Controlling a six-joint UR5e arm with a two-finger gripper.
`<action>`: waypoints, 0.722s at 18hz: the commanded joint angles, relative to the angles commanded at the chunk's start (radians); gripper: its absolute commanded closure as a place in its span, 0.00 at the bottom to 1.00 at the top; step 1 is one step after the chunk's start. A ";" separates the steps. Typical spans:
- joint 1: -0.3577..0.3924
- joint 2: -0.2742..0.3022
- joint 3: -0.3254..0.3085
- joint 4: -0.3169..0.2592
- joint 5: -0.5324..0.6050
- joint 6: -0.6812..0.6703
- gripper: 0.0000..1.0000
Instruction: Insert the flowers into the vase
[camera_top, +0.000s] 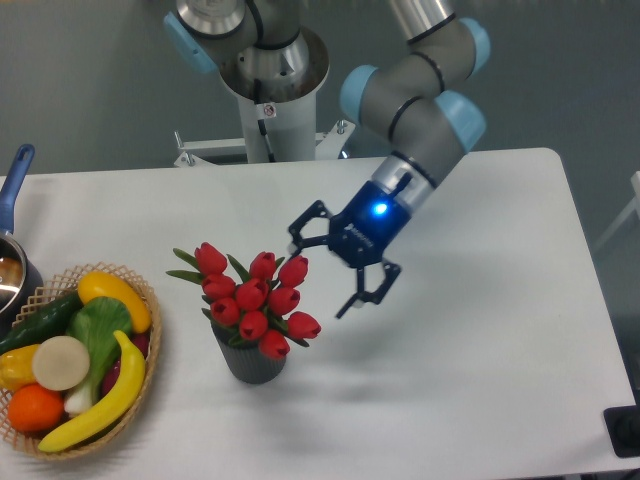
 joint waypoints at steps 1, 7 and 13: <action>0.002 0.000 0.015 0.000 0.067 0.000 0.00; -0.009 -0.012 0.107 -0.003 0.495 0.054 0.00; -0.075 -0.083 0.222 -0.023 0.887 0.068 0.00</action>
